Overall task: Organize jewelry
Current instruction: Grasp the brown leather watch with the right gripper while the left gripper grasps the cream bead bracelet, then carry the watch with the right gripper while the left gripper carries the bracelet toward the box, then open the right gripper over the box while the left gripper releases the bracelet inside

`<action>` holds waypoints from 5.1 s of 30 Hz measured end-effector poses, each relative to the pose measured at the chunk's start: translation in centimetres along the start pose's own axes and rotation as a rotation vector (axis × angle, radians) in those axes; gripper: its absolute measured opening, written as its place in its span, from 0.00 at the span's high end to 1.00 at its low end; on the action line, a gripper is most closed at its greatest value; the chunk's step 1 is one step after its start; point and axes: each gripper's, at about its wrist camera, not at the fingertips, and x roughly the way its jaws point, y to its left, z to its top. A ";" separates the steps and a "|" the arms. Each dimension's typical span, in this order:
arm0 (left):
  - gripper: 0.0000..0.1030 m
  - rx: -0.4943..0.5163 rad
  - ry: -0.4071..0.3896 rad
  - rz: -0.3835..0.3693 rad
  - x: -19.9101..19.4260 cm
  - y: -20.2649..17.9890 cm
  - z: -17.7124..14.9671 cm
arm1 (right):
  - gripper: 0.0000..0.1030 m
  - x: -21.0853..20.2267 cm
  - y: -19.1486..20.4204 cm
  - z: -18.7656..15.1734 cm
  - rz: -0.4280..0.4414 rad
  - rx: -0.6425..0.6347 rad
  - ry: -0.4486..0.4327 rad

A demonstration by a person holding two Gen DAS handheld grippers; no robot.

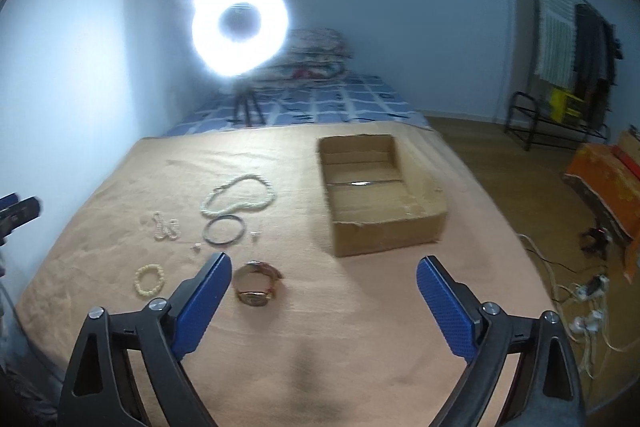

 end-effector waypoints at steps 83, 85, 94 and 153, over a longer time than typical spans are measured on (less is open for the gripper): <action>0.95 -0.039 0.381 -0.235 15.9 -1.1 1.4 | 0.97 15.3 5.9 0.5 0.468 -0.292 0.374; 0.95 -0.040 0.367 -0.248 15.4 -1.5 1.9 | 0.97 14.6 5.4 1.1 0.476 -0.269 0.355; 0.95 -0.038 0.317 -0.315 14.1 -3.5 4.2 | 0.97 11.8 2.7 3.6 0.468 -0.208 0.260; 0.95 0.190 0.449 -0.490 32.9 -32.9 11.3 | 0.95 23.3 -11.7 5.1 0.202 -0.056 0.318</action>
